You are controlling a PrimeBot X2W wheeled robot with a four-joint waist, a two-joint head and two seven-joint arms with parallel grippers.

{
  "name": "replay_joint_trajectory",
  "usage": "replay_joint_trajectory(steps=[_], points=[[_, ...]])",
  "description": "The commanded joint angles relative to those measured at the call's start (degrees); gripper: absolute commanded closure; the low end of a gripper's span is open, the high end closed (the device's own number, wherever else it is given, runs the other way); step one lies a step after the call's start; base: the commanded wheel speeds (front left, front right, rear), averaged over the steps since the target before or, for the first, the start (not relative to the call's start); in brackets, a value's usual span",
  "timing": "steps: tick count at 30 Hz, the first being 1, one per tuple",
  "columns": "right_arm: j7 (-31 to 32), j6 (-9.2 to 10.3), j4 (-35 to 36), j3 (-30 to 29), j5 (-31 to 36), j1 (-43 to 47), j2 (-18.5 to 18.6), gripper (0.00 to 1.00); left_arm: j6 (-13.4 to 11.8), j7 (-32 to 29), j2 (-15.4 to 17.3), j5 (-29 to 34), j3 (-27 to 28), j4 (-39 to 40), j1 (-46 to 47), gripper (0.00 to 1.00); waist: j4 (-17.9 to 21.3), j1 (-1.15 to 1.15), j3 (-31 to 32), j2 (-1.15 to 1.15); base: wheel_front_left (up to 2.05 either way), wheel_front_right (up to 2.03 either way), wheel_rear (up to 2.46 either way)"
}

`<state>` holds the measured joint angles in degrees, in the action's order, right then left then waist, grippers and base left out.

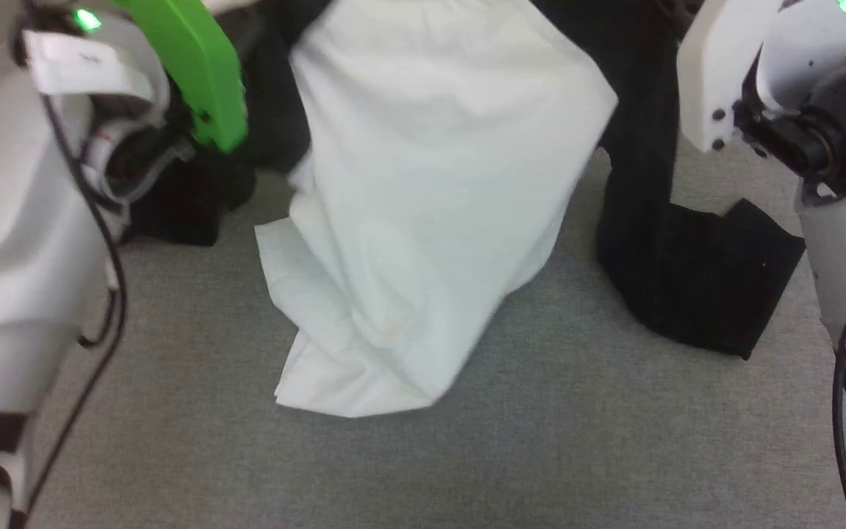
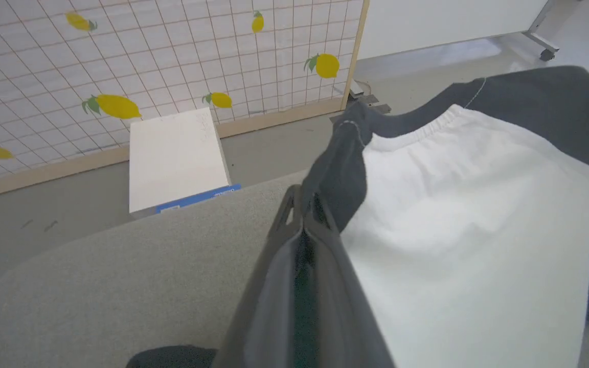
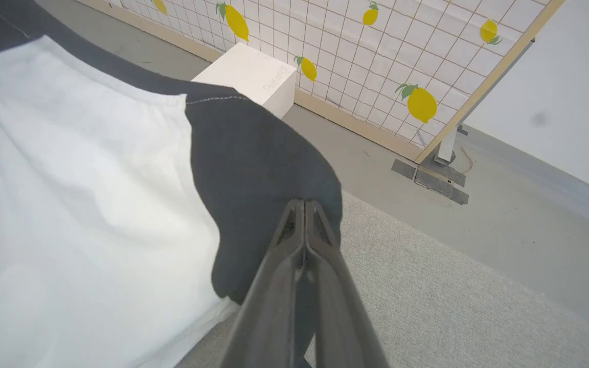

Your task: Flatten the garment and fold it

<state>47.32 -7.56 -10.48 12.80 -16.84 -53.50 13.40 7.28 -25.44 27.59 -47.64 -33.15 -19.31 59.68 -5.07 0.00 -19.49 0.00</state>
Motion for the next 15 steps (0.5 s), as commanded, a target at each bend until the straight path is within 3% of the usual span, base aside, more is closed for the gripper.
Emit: replay_joint_trajectory(steps=[1,9,15], points=[[-1.14,0.08,-0.37,-1.18,0.36,-2.27,-1.25,1.0,0.13,2.03,0.57,1.49,0.78,-0.31,2.92,1.0,0.73,0.0,-0.05,0.0,0.0,0.0,0.0],[-6.11,0.08,-8.0,-7.13,4.5,-16.23,-8.71,1.0,-1.72,10.0,0.72,9.73,1.76,-6.94,15.55,1.0,3.29,0.0,-2.62,0.0,0.0,0.0,0.0],[-12.96,0.08,-15.33,-10.22,8.07,-29.22,-10.4,1.0,-4.4,18.15,0.85,16.15,2.7,-11.93,26.73,1.0,4.92,0.0,-6.32,0.0,0.0,0.0,0.0]])
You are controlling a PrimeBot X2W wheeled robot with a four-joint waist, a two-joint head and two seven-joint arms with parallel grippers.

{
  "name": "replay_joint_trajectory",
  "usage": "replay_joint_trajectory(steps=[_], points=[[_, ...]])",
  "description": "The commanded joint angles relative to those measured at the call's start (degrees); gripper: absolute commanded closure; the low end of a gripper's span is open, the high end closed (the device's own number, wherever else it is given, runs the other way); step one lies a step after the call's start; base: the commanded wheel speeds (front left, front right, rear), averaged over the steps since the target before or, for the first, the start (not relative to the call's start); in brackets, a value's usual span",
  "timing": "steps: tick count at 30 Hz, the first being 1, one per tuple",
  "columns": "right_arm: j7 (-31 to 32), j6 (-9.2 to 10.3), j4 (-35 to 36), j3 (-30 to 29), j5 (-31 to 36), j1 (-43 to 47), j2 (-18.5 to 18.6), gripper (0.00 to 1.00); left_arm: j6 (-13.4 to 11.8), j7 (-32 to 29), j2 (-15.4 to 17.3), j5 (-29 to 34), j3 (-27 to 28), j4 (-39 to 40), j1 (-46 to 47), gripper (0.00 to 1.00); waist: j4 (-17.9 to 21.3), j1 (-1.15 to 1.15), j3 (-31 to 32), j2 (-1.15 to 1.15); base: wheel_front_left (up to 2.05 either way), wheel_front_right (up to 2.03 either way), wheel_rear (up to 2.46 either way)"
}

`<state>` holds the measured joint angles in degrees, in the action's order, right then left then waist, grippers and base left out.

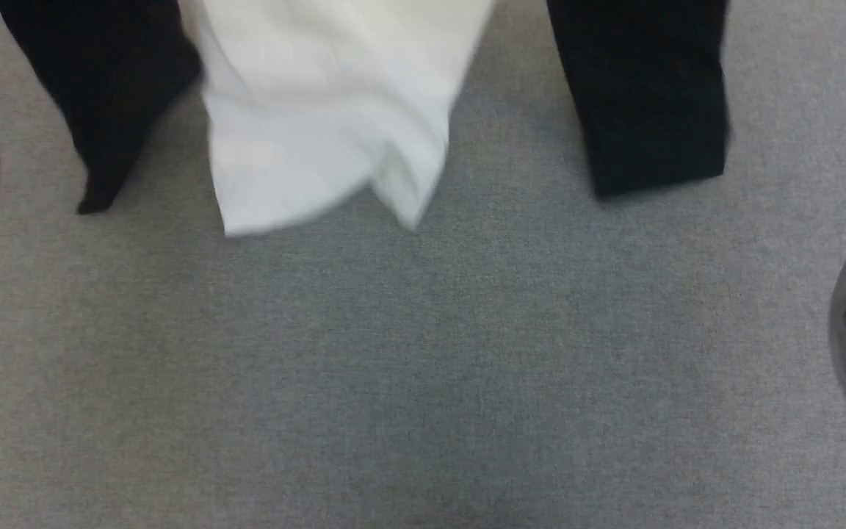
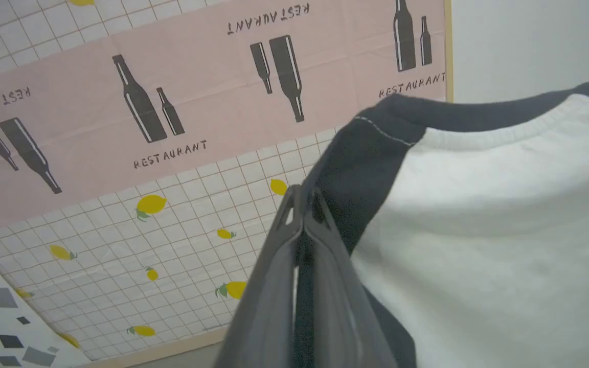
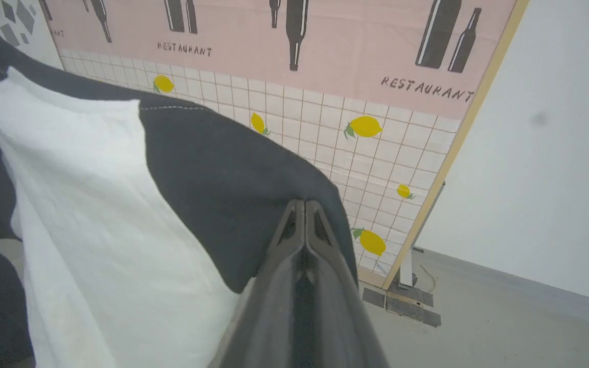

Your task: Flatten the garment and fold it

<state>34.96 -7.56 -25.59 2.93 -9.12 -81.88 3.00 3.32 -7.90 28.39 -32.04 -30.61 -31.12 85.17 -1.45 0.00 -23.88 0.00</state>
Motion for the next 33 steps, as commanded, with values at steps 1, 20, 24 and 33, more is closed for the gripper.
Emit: replay_joint_trajectory(steps=[1,20,24,33], points=[[-2.03,0.08,-1.41,-0.76,0.5,-2.55,-0.05,1.0,-0.96,2.33,-0.15,1.39,0.38,-0.93,2.8,1.0,1.43,0.0,-2.32,0.0,0.0,0.0,0.0],[-21.03,0.08,-17.99,-0.13,-3.63,-14.04,-0.12,1.0,0.71,21.56,-4.68,3.31,1.4,-14.92,10.06,1.0,0.82,0.0,-5.82,0.0,0.0,0.0,0.0],[-22.68,0.08,-19.41,2.04,-4.78,-10.91,-0.12,1.0,2.32,22.1,-5.55,2.16,0.55,-16.49,6.68,1.0,-0.26,0.0,-4.95,0.0,0.0,0.0,0.0],[-27.24,0.08,-18.16,5.28,-10.63,4.02,0.12,1.0,3.94,22.69,-7.54,-1.29,-2.41,-16.88,-5.75,1.0,-2.86,0.0,4.62,0.0,0.0,0.0,0.0]])
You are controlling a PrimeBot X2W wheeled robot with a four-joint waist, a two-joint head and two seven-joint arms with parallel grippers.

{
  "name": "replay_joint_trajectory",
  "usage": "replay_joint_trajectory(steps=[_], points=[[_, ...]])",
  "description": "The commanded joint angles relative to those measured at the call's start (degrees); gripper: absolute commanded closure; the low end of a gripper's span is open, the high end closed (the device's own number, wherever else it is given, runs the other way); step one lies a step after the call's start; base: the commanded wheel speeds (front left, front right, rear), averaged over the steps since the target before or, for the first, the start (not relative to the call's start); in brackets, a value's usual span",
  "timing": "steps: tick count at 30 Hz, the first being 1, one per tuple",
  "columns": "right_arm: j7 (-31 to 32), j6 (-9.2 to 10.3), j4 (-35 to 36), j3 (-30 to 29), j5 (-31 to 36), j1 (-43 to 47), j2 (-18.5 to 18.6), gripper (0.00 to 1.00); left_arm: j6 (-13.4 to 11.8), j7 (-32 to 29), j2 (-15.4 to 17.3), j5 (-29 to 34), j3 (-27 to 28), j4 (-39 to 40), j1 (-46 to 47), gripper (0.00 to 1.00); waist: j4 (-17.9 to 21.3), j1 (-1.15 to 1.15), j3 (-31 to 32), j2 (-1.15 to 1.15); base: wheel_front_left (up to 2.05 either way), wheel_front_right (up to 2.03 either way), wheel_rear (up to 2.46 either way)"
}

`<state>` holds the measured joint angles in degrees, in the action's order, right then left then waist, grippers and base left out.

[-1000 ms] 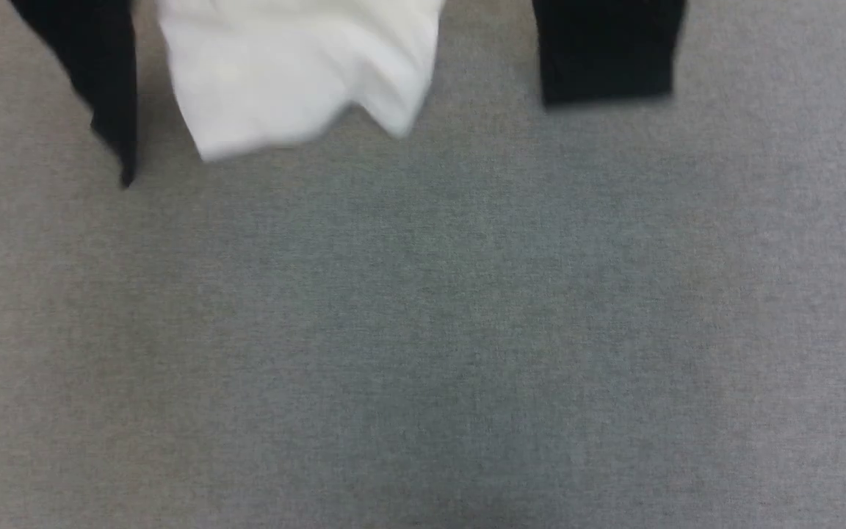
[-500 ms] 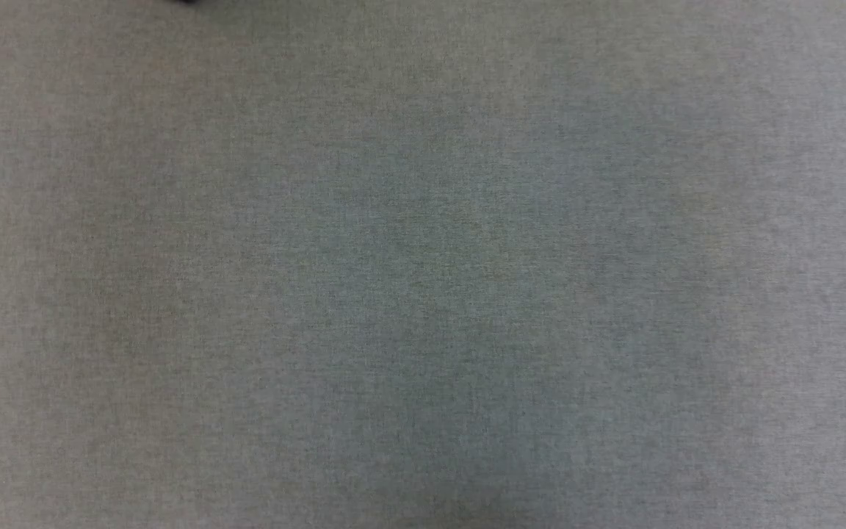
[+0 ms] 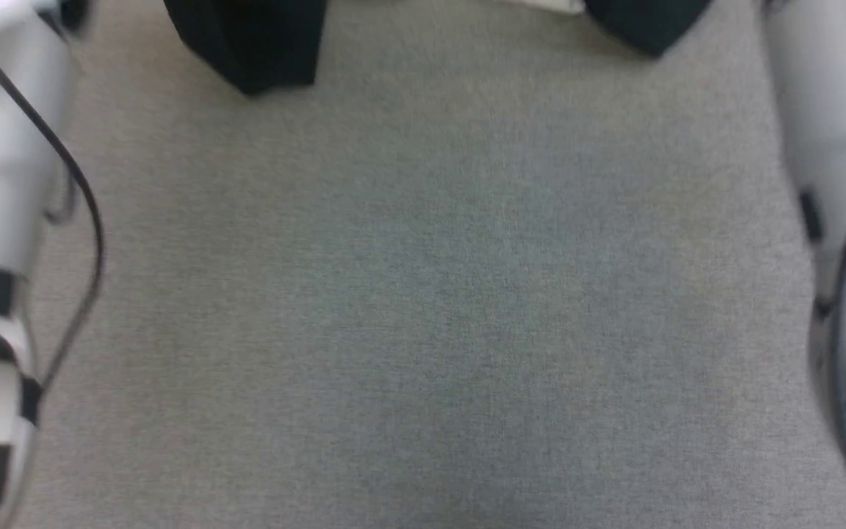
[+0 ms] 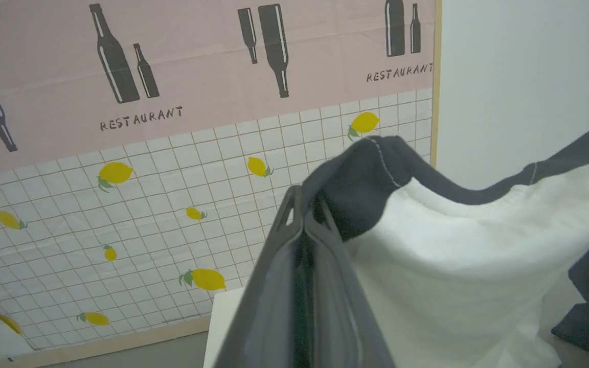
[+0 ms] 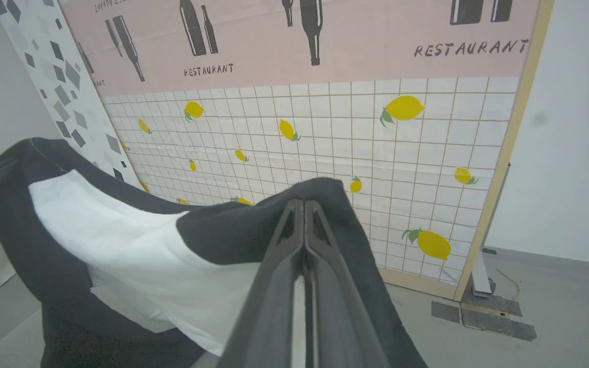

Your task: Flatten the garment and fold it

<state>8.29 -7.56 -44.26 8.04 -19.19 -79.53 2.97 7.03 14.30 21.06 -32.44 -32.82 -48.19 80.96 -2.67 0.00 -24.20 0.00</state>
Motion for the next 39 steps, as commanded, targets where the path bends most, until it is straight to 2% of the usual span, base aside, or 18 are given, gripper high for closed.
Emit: replay_joint_trajectory(steps=[1,6,13,17,23,31,39], points=[[-0.83,0.08,1.31,0.22,-1.68,4.05,0.23,1.0,0.29,0.49,-0.28,-1.28,-0.74,0.49,-3.31,1.0,-1.82,0.0,6.25,0.0,0.0,0.0,0.0],[-1.01,0.08,8.18,1.58,-6.97,18.79,2.33,1.0,0.42,0.44,-0.55,-4.72,-2.66,4.58,-14.76,1.0,-2.62,0.0,12.69,0.0,0.0,0.0,0.0],[0.83,0.08,21.7,-1.6,-12.71,44.21,3.71,1.0,0.21,-0.09,0.61,-9.95,-5.34,16.73,-35.99,1.0,-2.74,0.0,19.35,0.0,0.0,0.0,0.0],[3.17,0.08,28.23,-5.13,-12.89,57.15,3.25,1.0,-1.42,-2.23,2.22,-13.26,-6.39,24.83,-47.86,1.0,-2.77,0.0,21.24,0.0,0.0,0.0,0.0],[9.48,0.08,36.62,-8.48,-11.44,72.25,2.31,1.0,-4.23,-8.96,6.7,-18.15,-8.35,35.34,-61.49,1.0,-2.53,0.0,22.02,0.0,0.0,0.0,0.0],[22.42,0.08,44.22,-8.37,-7.64,83.65,3.77,1.0,-8.21,-21.18,13.11,-25.7,-10.51,43.9,-72.62,1.0,-2.03,0.0,22.74,0.0,0.0,0.0,0.0],[38.18,0.08,49.84,-4.53,-4.09,88.59,7.74,1.0,-13.63,-32.35,17.23,-29.64,-12.73,49.08,-76.18,1.0,-2.08,0.0,22.81,0.0,0.0,0.0,0.0]])
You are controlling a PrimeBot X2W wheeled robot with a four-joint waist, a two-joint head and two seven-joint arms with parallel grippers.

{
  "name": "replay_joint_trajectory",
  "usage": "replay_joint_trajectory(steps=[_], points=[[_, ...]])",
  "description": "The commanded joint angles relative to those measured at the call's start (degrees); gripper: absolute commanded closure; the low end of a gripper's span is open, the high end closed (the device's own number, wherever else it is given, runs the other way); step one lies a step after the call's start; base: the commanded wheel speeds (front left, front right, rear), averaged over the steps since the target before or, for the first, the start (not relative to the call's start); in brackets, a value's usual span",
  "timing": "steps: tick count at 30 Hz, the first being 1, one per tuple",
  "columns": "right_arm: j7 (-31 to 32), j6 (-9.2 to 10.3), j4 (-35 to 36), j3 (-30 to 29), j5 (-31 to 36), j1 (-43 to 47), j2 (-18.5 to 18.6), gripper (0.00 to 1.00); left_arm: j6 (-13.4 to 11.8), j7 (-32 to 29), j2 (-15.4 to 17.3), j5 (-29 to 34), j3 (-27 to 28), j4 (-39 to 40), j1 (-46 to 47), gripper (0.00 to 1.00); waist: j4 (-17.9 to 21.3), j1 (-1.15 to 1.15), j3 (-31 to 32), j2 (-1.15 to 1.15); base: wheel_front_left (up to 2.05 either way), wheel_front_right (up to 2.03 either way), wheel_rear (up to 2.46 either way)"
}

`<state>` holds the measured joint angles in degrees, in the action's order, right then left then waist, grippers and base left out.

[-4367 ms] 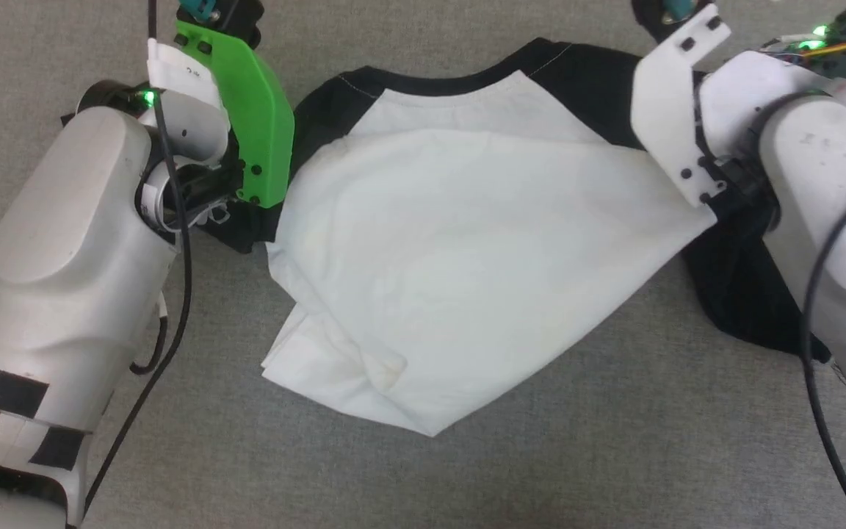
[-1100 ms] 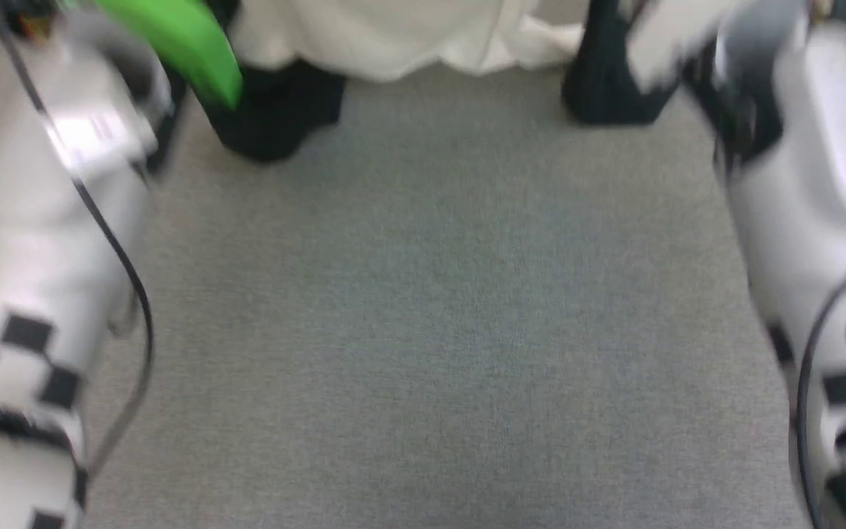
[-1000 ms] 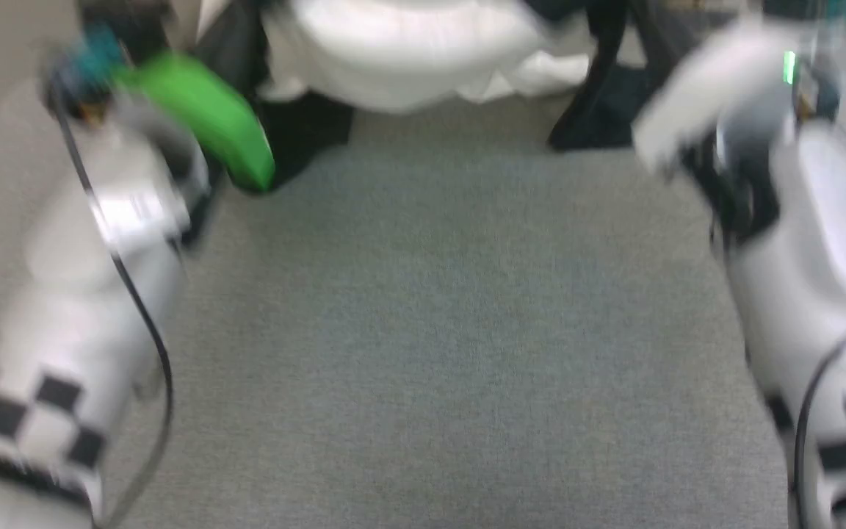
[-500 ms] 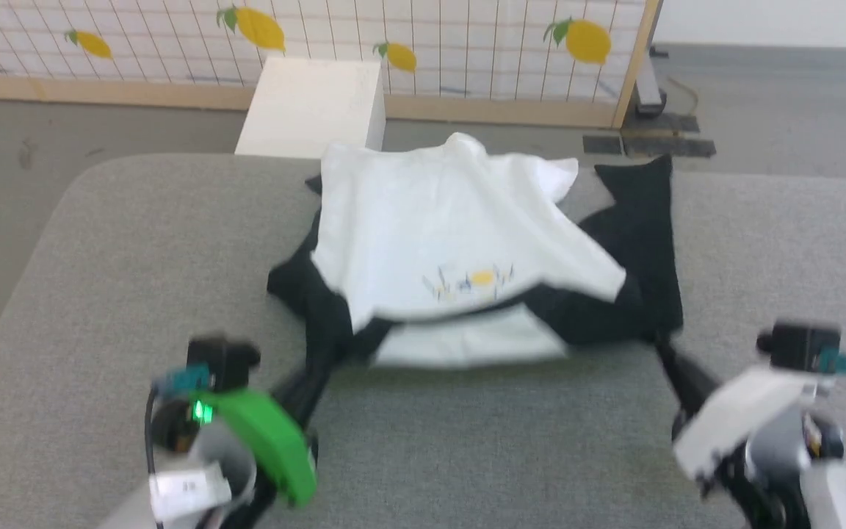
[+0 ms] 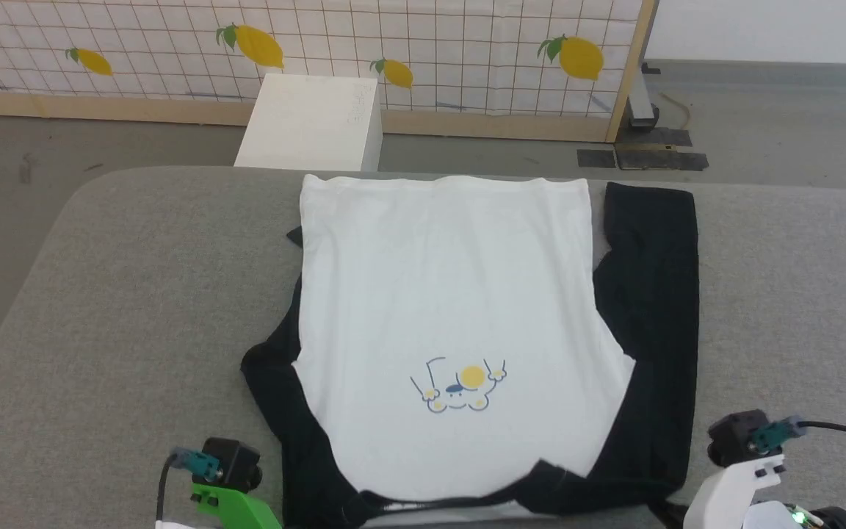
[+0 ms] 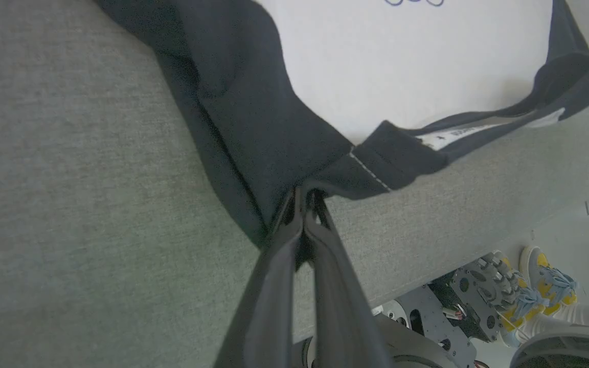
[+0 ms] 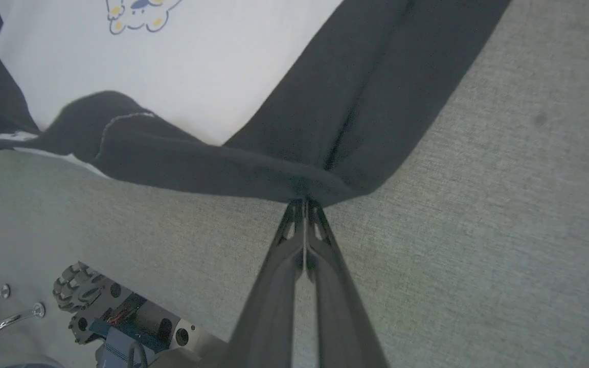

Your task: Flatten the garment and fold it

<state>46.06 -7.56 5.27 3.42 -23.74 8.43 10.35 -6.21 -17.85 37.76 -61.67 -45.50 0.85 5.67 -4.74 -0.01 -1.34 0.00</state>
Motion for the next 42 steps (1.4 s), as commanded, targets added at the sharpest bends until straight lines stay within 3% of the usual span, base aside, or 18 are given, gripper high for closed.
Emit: replay_joint_trajectory(steps=[1,6,12,13,14,15,16,17,24,30,36,42], points=[[1.91,0.08,0.73,0.46,0.82,0.88,0.7,1.0,-0.85,-1.0,0.67,-0.79,-0.21,0.35,-1.12,1.0,0.0,0.01,-0.13,0.0,0.0,0.0,0.0],[5.78,0.08,1.32,2.68,2.86,0.46,1.33,1.0,-2.06,-1.63,0.61,-0.52,-0.5,-0.15,-1.1,1.0,-0.11,0.01,-1.13,0.0,0.0,0.0,0.0],[5.87,0.08,-2.37,6.08,3.97,-1.56,0.87,1.0,-1.31,-1.08,-1.27,-1.35,-0.46,-3.24,-0.65,1.0,-0.14,0.01,-1.94,0.0,0.0,0.0,0.0],[5.17,0.08,-2.9,6.01,4.24,-2.06,0.68,1.0,-1.22,-0.95,-1.65,-1.61,-0.33,-3.6,-0.52,0.79,-0.19,0.01,-2.04,0.0,0.0,0.0,0.0],[4.8,0.08,-3.45,5.97,4.5,-2.38,0.54,1.0,-1.18,-0.92,-1.89,-1.8,-0.24,-3.85,-0.41,0.26,-0.22,0.01,-2.05,0.0,0.0,0.0,0.0],[4.68,0.08,-4.04,6.13,4.86,-2.67,0.59,1.0,-1.17,-0.9,-2.21,-2.23,-0.03,-4.09,-0.34,0.09,-0.24,0.01,-1.98,0.0,0.0,0.0,0.0],[4.12,0.08,-4.13,6.19,4.95,-3.0,0.62,0.53,-1.19,-0.96,-2.28,-2.34,0.04,-4.19,-0.24,0.0,-0.22,0.01,-1.91,0.0,0.0,0.0,0.0],[3.71,0.08,-4.27,5.98,4.78,-3.23,0.48,0.0,-1.26,-1.09,-2.29,-2.58,0.18,-4.17,-0.16,0.0,-0.19,0.01,-1.8,0.0,0.0,0.0,0.0],[4.34,0.08,-0.36,2.09,1.23,-3.09,0.44,0.0,-2.74,-1.56,-0.38,-5.88,3.41,0.29,-0.75,0.0,0.29,0.01,0.17,0.0,0.0,0.0,0.0],[5.93,0.08,5.46,-6.43,-1.57,-3.84,0.2,0.0,-5.56,0.11,3.24,-8.54,8.74,7.05,-1.97,0.0,0.57,0.01,0.64,0.0,0.0,0.0,0.0],[4.1,0.08,8.75,-15.56,0.62,-9.92,-1.41,0.0,-6.44,12.81,4.96,-4.59,16.96,9.25,-1.4,0.0,0.74,0.01,-0.96,0.0,0.0,0.0,0.0],[-1.4,0.08,4.68,-20.76,6.57,-20.93,-3.14,0.0,-6.09,28.17,4.56,4.87,21.05,5.94,0.45,0.0,0.88,0.01,-5.91,0.0,0.0,0.0,0.0]])
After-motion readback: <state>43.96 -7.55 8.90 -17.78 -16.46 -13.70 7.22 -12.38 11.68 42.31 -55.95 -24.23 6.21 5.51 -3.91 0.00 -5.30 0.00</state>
